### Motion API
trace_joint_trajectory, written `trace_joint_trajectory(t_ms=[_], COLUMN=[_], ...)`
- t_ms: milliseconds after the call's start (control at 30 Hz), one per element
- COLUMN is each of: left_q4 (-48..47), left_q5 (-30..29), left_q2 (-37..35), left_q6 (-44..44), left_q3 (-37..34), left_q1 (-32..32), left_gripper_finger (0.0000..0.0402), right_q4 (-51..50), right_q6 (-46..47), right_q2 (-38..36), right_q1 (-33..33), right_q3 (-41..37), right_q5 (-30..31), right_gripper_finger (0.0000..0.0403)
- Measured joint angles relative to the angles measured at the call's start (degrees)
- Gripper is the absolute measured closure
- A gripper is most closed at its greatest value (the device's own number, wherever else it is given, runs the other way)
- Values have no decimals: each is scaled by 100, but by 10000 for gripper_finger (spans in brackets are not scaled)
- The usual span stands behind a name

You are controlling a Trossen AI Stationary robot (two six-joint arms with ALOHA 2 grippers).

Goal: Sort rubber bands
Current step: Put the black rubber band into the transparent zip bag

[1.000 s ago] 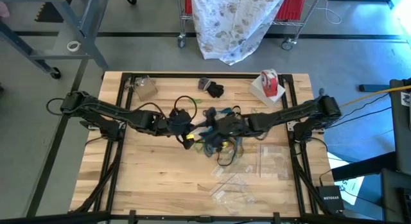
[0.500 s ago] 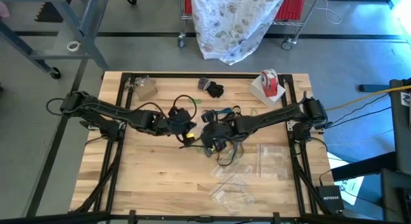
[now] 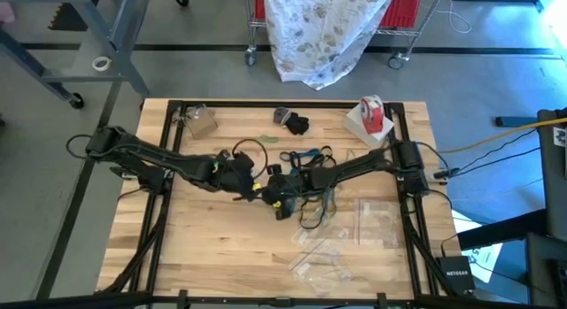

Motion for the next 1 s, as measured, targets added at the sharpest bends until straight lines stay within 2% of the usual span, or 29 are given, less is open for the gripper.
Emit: trace_joint_trajectory(t_ms=[300, 433, 633, 867, 1000], left_q4=[-12, 502, 943, 1073, 1121], left_q5=[59, 518, 788, 1790, 1892], left_q2=[498, 505, 406, 259, 48], left_q6=[-1712, -1592, -1247, -968, -1183], left_q3=[-711, -831, -732, -502, -412], left_q1=[-384, -447, -398, -307, -361], left_gripper_finger=[401, 401, 397, 336, 306], right_q4=[691, 725, 949, 945, 930], right_q6=[830, 857, 857, 836, 806], right_q2=[729, 732, 753, 751, 751], right_q1=[18, 15, 18, 13, 11], right_q3=[0, -1, -9, -4, -7], right_q5=[-100, -52, -41, -17, 5], right_gripper_finger=[402, 403, 403, 403, 403])
